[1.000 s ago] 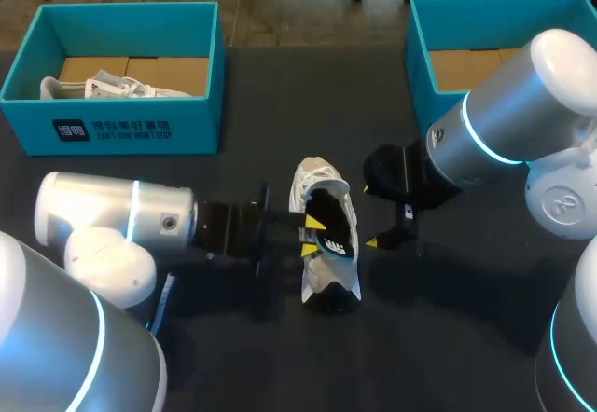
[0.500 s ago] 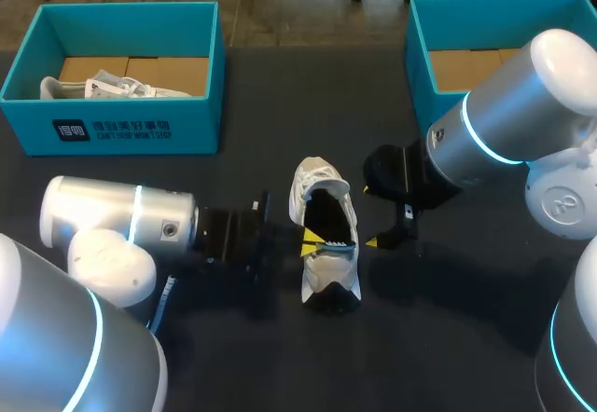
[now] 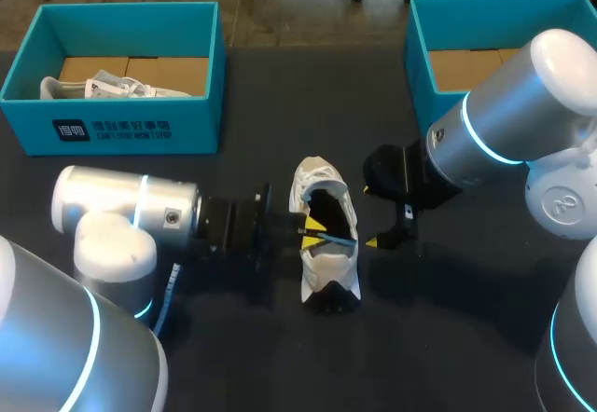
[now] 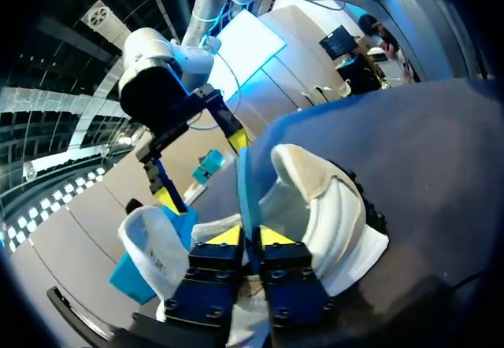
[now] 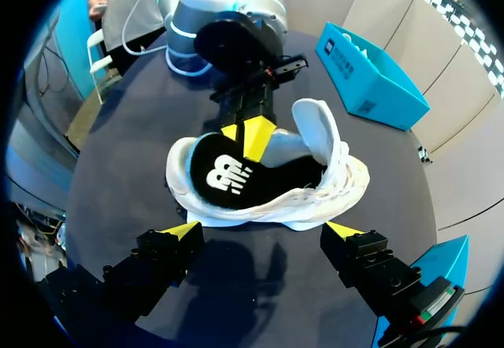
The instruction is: Take the shoe out of the shoebox, open the shoe tongue, remove and reinsert the insole, then place the shoe into the shoebox
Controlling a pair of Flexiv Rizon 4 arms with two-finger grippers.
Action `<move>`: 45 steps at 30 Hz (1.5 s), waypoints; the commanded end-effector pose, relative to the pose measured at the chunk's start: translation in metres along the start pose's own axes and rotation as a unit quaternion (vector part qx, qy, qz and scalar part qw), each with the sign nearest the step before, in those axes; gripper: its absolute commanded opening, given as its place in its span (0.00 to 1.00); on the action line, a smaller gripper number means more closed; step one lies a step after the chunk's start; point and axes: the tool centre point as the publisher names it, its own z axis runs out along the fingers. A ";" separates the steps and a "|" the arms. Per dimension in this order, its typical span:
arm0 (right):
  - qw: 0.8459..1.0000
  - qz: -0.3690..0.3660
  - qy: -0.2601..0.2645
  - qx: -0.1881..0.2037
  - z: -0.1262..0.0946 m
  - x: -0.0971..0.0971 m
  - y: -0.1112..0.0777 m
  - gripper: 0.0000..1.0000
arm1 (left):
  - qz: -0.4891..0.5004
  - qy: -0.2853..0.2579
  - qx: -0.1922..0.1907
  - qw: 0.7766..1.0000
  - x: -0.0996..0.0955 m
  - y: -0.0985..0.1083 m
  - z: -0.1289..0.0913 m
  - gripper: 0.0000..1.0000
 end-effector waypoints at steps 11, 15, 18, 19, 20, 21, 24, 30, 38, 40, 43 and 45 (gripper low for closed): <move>1.000 0.000 -0.002 0.001 0.001 0.001 0.001 1.00 | 0.013 0.006 0.020 1.000 0.005 -0.033 -0.008 0.15; 1.000 0.000 -0.002 0.001 0.001 0.001 0.001 1.00 | 0.005 0.022 0.021 1.000 0.011 -0.033 -0.003 0.00; 1.000 0.000 -0.002 0.001 0.001 0.001 0.001 1.00 | 0.003 0.029 0.023 0.999 0.014 -0.030 0.001 0.00; 1.000 0.000 -0.002 0.001 0.001 0.001 0.001 1.00 | 0.003 0.032 0.022 0.999 0.015 -0.027 0.001 0.00; 1.000 0.000 -0.002 0.001 0.001 0.001 0.001 1.00 | 0.004 0.032 0.023 0.999 0.015 -0.025 0.002 0.00; 1.000 0.000 -0.002 0.001 0.001 0.001 0.001 1.00 | 0.009 0.038 0.017 0.999 0.016 -0.022 0.002 0.00; 1.000 0.000 -0.002 0.001 0.001 0.001 0.001 1.00 | 0.013 0.043 0.015 0.999 0.016 -0.020 0.002 0.00; 1.000 0.000 -0.002 0.001 0.001 0.001 0.001 1.00 | 0.007 0.052 0.011 0.999 0.018 -0.010 0.001 0.00; 1.000 0.000 -0.002 0.001 0.001 0.001 0.001 1.00 | 0.002 0.060 -0.005 0.998 0.022 0.000 0.002 0.00; 1.000 0.000 -0.002 0.001 0.001 0.001 0.001 1.00 | 0.006 0.055 -0.004 0.998 0.021 -0.007 0.000 0.04; 1.000 0.000 -0.002 0.001 0.001 0.001 0.001 1.00 | 0.020 0.040 0.000 0.999 0.016 -0.019 -0.003 0.40; 1.000 0.000 -0.002 0.001 0.001 0.001 0.001 1.00 | 0.022 0.035 0.004 0.999 0.013 -0.025 -0.004 0.45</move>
